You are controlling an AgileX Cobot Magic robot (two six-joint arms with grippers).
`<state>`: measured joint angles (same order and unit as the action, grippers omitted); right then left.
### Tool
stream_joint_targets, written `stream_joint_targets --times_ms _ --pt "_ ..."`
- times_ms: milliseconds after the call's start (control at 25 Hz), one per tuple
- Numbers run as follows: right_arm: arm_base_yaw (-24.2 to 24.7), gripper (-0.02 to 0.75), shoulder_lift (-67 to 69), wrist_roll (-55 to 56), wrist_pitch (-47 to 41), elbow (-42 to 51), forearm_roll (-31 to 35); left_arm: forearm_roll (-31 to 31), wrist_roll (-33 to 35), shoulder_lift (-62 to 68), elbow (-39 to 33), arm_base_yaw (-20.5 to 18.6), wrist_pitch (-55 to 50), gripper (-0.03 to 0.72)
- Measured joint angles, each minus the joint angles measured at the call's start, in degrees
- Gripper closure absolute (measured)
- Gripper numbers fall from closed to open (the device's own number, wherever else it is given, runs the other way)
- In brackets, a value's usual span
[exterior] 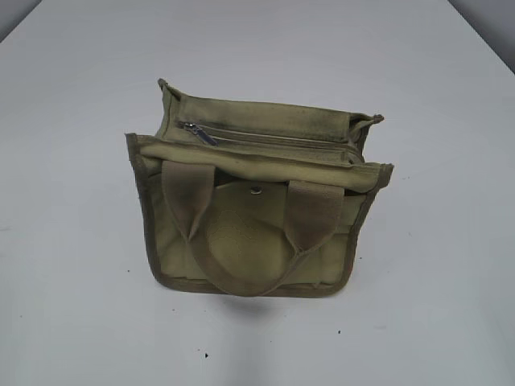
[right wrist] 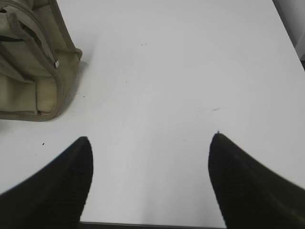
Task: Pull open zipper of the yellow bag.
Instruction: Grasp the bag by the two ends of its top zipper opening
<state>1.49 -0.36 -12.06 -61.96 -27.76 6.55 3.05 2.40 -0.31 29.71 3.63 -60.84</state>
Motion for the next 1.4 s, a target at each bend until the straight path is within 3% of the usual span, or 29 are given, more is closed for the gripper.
stream_joint_targets --times_ms 480,640,880,1040,1240,1400 --pt "-0.1 0.154 0.0 0.0 0.0 0.0 0.0 1.0 0.0 0.2 0.0 0.0 0.2 0.360" --pt "-3.5 0.154 3.1 0.0 0.0 0.0 0.0 5.0 0.0 6.5 0.4 0.0 2.2 0.360" --pt "-10.0 0.154 14.7 -0.5 0.2 -0.1 0.0 21.4 0.7 22.3 0.8 0.0 14.9 0.360" --pt "-14.1 0.154 21.5 -1.0 5.4 -1.6 0.1 35.7 10.2 37.1 1.1 0.0 19.3 0.360" --pt "-16.0 0.154 31.7 -2.4 17.0 -5.1 0.3 51.9 22.0 57.0 6.2 0.0 16.7 0.349" --pt "-16.0 0.154 42.3 -4.2 20.6 -11.7 2.7 56.3 23.8 67.5 14.3 0.6 12.9 0.349"
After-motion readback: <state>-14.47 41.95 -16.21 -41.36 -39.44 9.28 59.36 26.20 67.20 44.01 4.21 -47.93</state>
